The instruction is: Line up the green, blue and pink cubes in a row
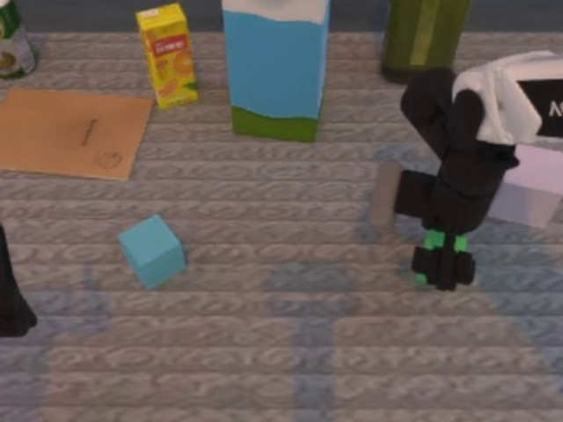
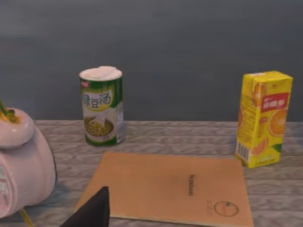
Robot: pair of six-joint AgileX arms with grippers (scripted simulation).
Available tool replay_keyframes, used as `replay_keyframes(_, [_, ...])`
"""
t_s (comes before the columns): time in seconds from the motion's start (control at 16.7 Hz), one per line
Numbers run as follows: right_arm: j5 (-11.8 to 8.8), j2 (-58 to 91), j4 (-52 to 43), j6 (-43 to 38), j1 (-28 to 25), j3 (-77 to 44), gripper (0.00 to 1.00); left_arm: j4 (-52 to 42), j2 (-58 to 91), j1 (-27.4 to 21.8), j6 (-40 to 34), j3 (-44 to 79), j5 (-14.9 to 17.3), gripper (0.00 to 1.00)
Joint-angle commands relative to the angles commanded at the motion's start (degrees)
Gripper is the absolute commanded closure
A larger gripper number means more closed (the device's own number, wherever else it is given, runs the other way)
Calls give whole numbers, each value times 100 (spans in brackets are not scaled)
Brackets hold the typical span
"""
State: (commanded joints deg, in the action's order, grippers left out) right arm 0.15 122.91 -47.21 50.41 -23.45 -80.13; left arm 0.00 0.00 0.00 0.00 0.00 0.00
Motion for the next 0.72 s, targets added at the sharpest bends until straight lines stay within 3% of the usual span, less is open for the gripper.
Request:
replay_keyframes(0.3, [-70,-244,-284,-90,-9,-108,100,0,0,0,0,0,0,0])
replay_keyframes(0.72, [-74,-706,-1565,-79,-51,-899,100,0,0,0,0,0,0,0])
